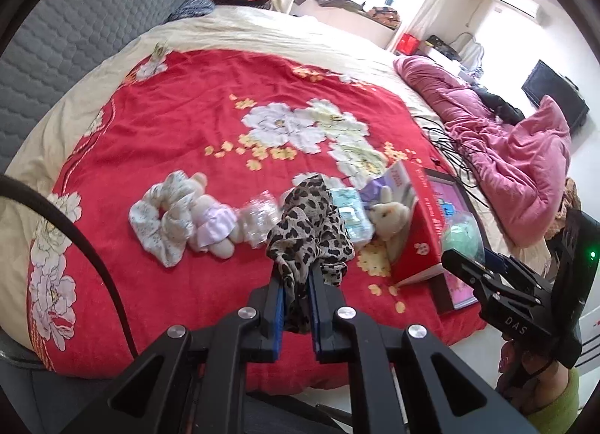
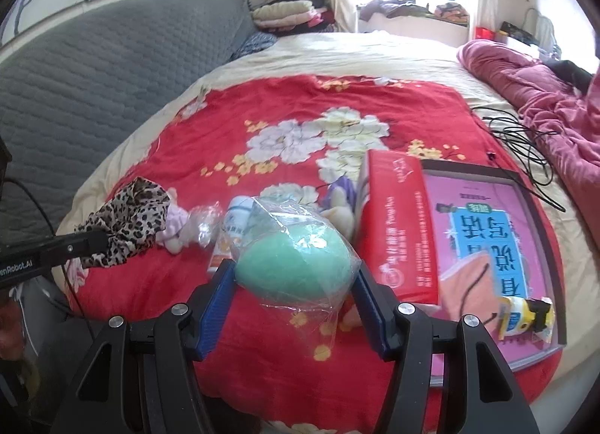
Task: Organize soft objects
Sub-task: 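Carry leopard scrunchie with left tool while right carries green sponge to board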
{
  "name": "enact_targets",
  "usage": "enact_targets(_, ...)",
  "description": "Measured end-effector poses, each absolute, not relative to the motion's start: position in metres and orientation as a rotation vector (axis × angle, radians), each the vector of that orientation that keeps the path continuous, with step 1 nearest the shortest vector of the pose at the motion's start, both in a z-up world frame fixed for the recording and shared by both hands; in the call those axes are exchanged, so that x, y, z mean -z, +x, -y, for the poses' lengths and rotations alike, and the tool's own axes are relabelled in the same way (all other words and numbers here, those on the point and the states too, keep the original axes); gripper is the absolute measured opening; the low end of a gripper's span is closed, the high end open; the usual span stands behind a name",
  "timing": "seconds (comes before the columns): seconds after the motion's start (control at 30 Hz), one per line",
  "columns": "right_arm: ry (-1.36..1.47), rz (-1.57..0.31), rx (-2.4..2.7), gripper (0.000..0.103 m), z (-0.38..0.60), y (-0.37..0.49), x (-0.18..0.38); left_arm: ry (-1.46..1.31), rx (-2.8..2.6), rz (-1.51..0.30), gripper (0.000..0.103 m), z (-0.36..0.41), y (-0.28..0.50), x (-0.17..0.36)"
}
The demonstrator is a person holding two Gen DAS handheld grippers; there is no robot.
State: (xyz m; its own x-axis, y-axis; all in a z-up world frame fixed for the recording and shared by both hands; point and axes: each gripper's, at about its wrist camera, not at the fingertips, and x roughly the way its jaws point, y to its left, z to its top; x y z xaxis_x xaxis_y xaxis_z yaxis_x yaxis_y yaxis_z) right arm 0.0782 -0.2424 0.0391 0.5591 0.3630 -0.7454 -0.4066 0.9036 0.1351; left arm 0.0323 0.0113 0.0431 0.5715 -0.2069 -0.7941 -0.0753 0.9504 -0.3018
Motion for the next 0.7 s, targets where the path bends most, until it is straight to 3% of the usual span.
enact_targets(0.7,0.038,-0.769,-0.310,0.063,0.346,0.065,-0.075,-0.202,0.252,-0.896,0.011,0.088,0.041,-0.089)
